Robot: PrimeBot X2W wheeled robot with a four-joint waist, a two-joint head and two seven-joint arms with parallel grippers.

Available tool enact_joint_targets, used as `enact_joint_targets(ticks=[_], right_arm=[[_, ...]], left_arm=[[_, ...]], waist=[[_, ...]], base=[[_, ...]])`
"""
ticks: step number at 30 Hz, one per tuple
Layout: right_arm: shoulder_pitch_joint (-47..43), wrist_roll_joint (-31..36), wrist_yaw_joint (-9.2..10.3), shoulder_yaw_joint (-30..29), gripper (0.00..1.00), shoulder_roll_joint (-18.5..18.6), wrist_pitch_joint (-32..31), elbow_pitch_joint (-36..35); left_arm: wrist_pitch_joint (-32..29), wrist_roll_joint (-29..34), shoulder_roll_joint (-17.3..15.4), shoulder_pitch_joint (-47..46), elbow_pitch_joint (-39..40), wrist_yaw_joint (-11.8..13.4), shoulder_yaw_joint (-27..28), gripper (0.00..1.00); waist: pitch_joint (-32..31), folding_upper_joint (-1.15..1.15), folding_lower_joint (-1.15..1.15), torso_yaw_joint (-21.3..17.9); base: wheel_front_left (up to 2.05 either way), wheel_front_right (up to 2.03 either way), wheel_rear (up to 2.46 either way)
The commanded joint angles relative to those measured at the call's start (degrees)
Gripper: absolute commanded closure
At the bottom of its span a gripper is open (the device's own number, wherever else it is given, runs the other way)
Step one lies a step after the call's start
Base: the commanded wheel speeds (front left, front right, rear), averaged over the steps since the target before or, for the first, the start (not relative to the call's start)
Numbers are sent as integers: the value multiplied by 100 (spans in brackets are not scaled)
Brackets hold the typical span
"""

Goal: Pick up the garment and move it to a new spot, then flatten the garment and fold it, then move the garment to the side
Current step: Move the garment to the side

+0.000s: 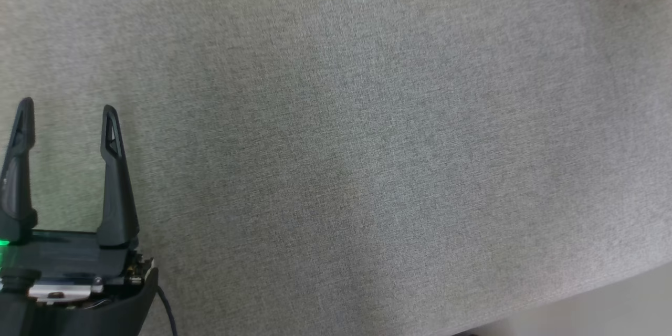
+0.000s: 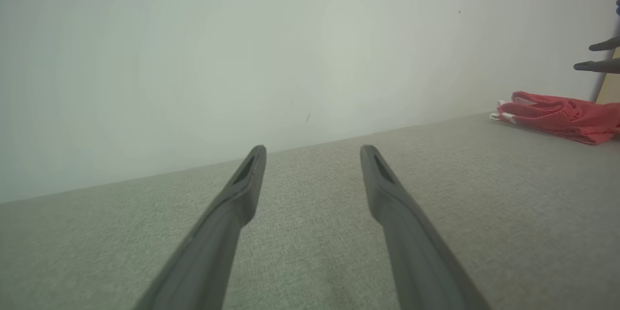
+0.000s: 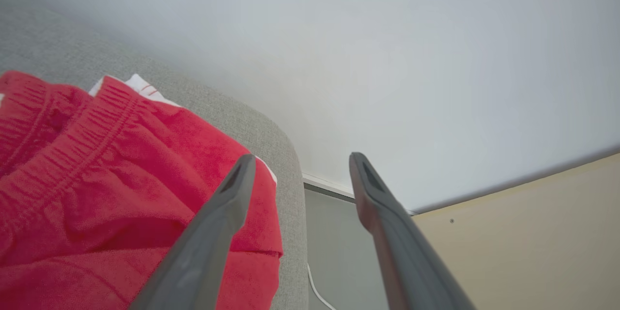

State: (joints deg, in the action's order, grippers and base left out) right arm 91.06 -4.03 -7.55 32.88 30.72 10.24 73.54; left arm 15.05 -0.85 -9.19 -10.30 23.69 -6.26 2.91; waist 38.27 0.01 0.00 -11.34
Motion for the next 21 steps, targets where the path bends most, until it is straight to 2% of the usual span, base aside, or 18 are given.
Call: enact_joint_targets(ticks=[1,6,10,16,21], right_arm=[[23,-13,14,-97,0,24,65,14],[-292,-123,14,-563,0,-151,375,-22],[-744,-163,14,-768,0,-276,490,-342],[-2013,-536,14,-1391,0,-465,489,-1782],[-3183,-640,14,-2087,0,-898,490,-2894]], left_arm=[[18,-63,46,41,-61,14,18,0],[18,-193,226,196,-474,61,88,0],[18,-252,349,398,-905,78,185,0],[18,-364,512,752,-1338,113,355,0],[18,-409,590,1045,-1623,136,464,0]], waist=[[-166,-1,0,73],[-701,-1,0,200],[-1270,-1,0,381],[-2079,-1,0,679],[-2510,-1,0,853]], base=[[0,0,0],[0,0,0],[0,0,0],[0,0,0],[0,0,0]])
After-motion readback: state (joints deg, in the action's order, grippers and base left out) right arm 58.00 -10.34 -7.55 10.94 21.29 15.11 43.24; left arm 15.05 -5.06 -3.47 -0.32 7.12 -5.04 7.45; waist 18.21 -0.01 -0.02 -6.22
